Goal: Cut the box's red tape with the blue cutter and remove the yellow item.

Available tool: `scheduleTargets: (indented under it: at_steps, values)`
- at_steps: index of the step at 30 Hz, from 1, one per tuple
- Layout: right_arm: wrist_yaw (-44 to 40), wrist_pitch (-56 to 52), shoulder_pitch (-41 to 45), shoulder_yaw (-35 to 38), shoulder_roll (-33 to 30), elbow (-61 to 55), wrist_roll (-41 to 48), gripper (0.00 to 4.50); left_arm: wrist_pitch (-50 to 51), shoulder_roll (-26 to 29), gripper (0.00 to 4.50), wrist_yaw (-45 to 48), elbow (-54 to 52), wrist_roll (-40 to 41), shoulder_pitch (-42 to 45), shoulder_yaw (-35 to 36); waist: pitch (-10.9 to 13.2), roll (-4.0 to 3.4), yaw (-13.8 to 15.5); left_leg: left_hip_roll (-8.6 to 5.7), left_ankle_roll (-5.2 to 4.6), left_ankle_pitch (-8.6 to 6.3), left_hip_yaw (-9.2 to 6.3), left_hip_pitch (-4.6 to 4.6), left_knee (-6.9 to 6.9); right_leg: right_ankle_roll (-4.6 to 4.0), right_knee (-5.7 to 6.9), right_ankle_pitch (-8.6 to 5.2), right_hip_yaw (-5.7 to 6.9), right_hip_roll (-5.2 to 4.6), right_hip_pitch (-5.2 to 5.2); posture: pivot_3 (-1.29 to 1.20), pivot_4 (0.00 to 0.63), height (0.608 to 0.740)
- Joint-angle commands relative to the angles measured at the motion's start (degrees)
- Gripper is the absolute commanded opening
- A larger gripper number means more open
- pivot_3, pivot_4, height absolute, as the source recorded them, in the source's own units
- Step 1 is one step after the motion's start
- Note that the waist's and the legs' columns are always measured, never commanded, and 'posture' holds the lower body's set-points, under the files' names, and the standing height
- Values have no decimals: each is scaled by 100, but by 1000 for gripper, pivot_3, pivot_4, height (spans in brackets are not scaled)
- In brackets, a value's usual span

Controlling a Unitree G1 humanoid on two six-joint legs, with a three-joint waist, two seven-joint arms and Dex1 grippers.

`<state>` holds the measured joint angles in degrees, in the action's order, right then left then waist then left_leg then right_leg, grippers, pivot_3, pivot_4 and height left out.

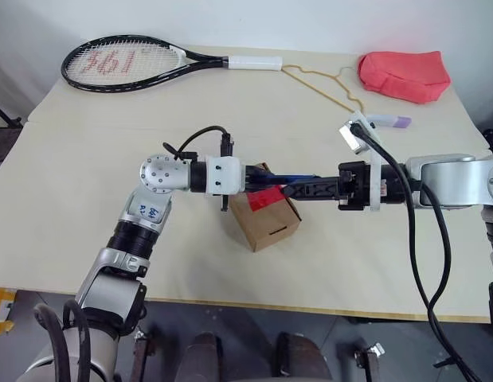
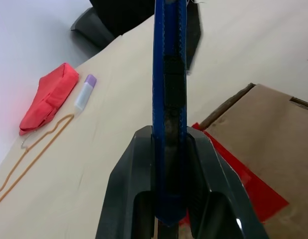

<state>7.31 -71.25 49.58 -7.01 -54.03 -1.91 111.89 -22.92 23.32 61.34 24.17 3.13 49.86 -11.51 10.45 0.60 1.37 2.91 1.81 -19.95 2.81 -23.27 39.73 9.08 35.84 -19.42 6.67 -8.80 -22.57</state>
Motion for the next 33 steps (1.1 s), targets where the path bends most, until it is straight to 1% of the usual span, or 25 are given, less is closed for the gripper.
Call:
scheduleTargets:
  at_steps: [1,14,17,19,25,26,33]
  values:
    - [267,222,-18,325,149,-153,111,3914,35,11,421,-27,-243,107,3,55,0,0,-3,1,0,0,0,0,0,-1,2,1,0,0,1,0,150,740]
    - [672,396,-188,608,539,-247,111,3914,308,59,421,-242,-389,57,-98,111,0,0,-3,5,-3,2,0,0,26,-10,16,7,-1,0,7,0,150,740]
    - [738,440,-225,665,586,-253,111,3284,338,73,421,-262,-422,61,-122,97,0,0,-1,5,-3,2,1,0,25,-10,16,7,-1,0,7,0,150,740]
    - [744,419,-253,670,591,-266,111,2630,367,77,421,-284,-441,58,-128,101,0,0,-3,5,-3,2,1,0,25,-10,16,7,-1,0,7,0,150,740]
    - [682,347,-308,679,611,-277,111,455,406,86,421,-313,-475,56,-134,98,0,0,-5,5,-3,2,1,0,26,-10,17,7,-1,0,7,0,150,740]
    - [662,326,-315,674,607,-267,111,180,414,87,421,-316,-479,54,-134,99,0,0,-6,5,-3,2,1,0,26,-10,17,7,-1,0,7,0,150,740]
    - [484,131,-285,569,557,-177,111,146,453,96,421,-297,-526,67,-155,96,0,0,-4,5,-3,2,0,1,27,-10,19,7,-1,0,7,0,150,740]
